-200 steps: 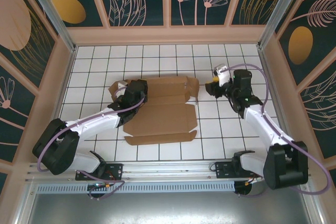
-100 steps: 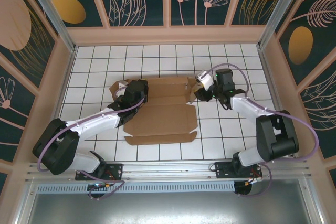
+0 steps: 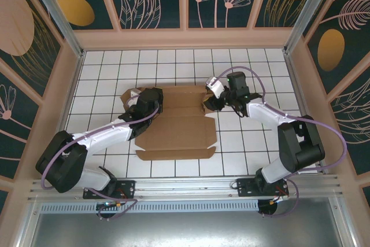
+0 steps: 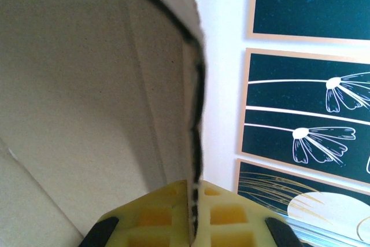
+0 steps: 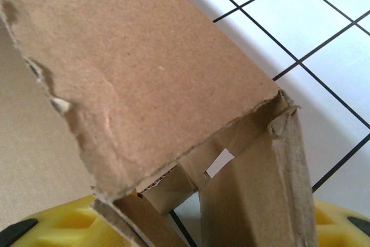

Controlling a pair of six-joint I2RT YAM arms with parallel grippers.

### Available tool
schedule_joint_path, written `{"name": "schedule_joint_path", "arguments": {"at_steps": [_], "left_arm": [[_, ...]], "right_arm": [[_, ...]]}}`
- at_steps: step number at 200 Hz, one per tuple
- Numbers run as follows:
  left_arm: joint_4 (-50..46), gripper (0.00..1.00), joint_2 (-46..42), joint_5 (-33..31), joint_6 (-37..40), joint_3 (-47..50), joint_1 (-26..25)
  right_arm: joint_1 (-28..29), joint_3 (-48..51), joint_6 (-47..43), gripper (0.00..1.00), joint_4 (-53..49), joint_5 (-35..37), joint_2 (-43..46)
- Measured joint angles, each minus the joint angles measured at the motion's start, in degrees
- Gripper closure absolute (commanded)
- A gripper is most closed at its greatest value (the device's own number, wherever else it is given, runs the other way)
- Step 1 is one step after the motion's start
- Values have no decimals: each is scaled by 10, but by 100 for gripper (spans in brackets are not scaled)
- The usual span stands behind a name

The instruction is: Fold the paper box

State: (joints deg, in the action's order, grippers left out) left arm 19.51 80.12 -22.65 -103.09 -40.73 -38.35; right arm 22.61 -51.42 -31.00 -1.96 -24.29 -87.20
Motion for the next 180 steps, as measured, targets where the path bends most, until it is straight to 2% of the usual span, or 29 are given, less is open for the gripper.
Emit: {"name": "schedule_joint_path", "arguments": {"at_steps": [24, 48, 87, 151, 180], "left_arm": [[1, 100, 1, 2, 0, 0, 1], [5, 100, 2, 10, 0, 0, 1], [11, 100, 2, 14, 3, 3, 0], [-16, 100, 8, 25, 23, -16, -2], [-22, 100, 16, 32, 26, -26, -3]], "right_arm": [[0, 5, 4, 51, 0, 2, 6], [-8, 14, 14, 48, -7, -13, 19], [-61, 40, 22, 46, -14, -70, 68], [-92, 57, -72, 44, -50, -119, 84], [-114, 57, -82, 43, -65, -164, 84]]}}
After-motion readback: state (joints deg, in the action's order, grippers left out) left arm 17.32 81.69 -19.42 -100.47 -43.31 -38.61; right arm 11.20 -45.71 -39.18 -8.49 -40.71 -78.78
